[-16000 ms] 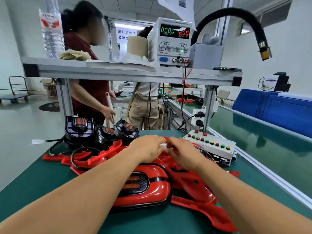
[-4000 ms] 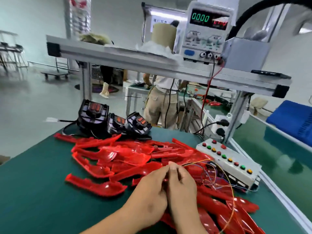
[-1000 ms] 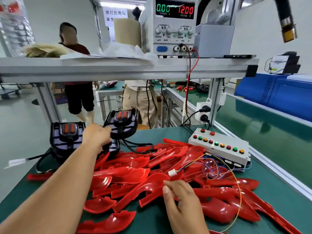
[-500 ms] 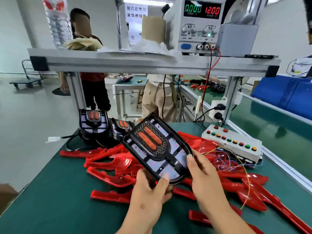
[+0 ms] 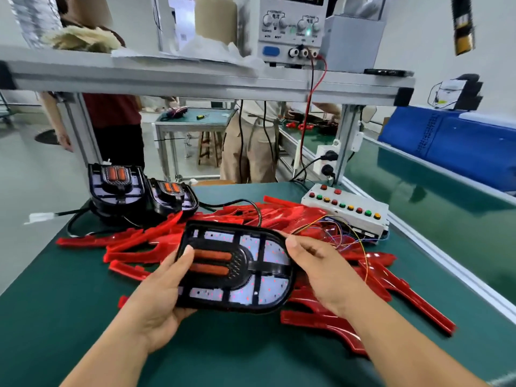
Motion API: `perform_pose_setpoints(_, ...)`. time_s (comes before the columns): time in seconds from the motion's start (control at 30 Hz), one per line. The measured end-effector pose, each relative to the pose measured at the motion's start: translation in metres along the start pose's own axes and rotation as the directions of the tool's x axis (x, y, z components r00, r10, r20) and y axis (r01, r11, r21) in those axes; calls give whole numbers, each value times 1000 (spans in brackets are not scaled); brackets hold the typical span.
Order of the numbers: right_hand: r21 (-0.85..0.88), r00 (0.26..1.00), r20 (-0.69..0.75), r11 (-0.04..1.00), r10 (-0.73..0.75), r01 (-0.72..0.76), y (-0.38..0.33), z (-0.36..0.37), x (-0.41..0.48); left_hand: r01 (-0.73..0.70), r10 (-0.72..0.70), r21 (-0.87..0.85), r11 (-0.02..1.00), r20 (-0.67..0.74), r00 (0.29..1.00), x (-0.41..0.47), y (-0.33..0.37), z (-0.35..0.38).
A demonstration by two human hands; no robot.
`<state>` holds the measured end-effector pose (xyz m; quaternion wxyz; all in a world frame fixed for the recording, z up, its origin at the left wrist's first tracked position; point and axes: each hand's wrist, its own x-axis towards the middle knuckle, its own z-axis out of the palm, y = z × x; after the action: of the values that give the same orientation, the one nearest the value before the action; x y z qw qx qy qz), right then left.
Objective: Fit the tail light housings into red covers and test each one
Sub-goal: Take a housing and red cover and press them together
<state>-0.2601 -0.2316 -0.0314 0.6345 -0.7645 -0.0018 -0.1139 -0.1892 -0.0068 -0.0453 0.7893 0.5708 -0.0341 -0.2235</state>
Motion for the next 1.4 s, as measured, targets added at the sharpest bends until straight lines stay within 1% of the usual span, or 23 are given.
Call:
perform_pose_setpoints(0.07, -78, 1000, -6, 997, 19, -19, -4, -15, -4, -37, 35, -22, 999, -53, 998, 2, -1, -4)
perform_pose_setpoints(0.1, -134, 998, -53, 991, 15, -22, -8, -25, -7, -54, 50, -49, 997, -72, 996, 2, -2, -8)
perform_pose_setpoints(0.17, -303, 994, -109, 952, 3, -36, -9, -48, -15, -82, 70, -107, 991, -112, 991, 0, -3, -14)
perform_pose_setpoints(0.23, -568, 1000, -1, 823, 26, -22, -5, -65, -26, -100, 79, -162, 982, -131, 988, 0, -5, -17)
perform_pose_setpoints(0.27, -662, 993, 79, 749, 83, -10, 0, -70, -32, -102, 78, -176, 979, -135, 988, 0, -6, -17)
perform_pose_setpoints(0.33, -774, 954, 204, 633, 219, 21, 12, -71, -40, -101, 75, -201, 974, -134, 988, 1, -11, -17)
perform_pose_setpoints(0.37, -800, 941, 225, 599, 254, 30, 19, -71, -42, -100, 72, -219, 971, -132, 989, 2, -13, -17)
perform_pose_setpoints(0.43, -801, 950, 205, 599, 233, 26, 28, -70, -45, -96, 62, -261, 960, -136, 989, 3, -16, -15)
perform_pose_setpoints(0.53, -701, 987, 106, 713, 122, -13, 30, -72, -46, -86, 46, -324, 942, -131, 990, 3, -18, -15)
perform_pose_setpoints(0.6, -598, 997, 22, 800, 72, -45, 27, -77, -46, -81, 43, -350, 933, -115, 992, 3, -18, -16)
perform_pose_setpoints(0.67, -517, 999, -53, 855, 12, -38, 22, -85, -45, -81, 43, -357, 931, -111, 993, 4, -18, -17)
perform_pose_setpoints(0.7, -511, 997, -77, 859, -15, -26, 18, -89, -45, -81, 42, -358, 930, -115, 993, 4, -18, -16)
perform_pose_setpoints(0.73, -524, 997, -67, 851, -29, -10, 15, -92, -44, -80, 41, -359, 930, -117, 992, 4, -18, -16)
perform_pose_setpoints(0.77, -543, 1000, -13, 840, -7, -1, 12, -93, -44, -80, 40, -360, 930, -116, 992, 4, -18, -16)
perform_pose_setpoints(0.8, -561, 996, 74, 828, 52, -2, 12, -93, -45, -80, 42, -362, 929, -113, 993, 4, -17, -15)
perform_pose_setpoints(0.87, -650, 956, 229, 760, 182, 11, 18, -89, -47, -83, 48, -373, 924, -104, 993, 3, -17, -14)
perform_pose_setpoints(0.9, -712, 949, 242, 702, 203, 31, 24, -85, -48, -82, 47, -383, 920, -100, 994, 3, -16, -14)
perform_pose_setpoints(0.93, -753, 957, 224, 656, 185, 50, 29, -83, -48, -78, 44, -395, 916, -94, 995, 3, -16, -14)
perform_pose_setpoints(1.0, -776, 980, 171, 626, 103, 69, 36, -81, -47, -65, 31, -415, 908, -88, 996, 1, -15, -13)
perform_pose_setpoints(1.03, -769, 986, 144, 637, 79, 62, 37, -80, -47, -58, 24, -422, 905, -85, 996, 1, -14, -13)
perform_pose_setpoints(1.1, -714, 991, 96, 700, 92, 4, 35, -79, -48, -47, 12, -436, 899, -82, 997, 0, -13, -13)
perform_pose_setpoints(1.2, -663, 993, 81, 748, 85, -10, 34, -77, -47, -46, 2, -440, 897, -99, 995, 0, -12, -14)
perform_pose_setpoints(1.4, -505, 994, -80, 863, -77, 27, 33, -75, -42, -67, 25, -425, 902, -104, 994, 0, -11, -14)
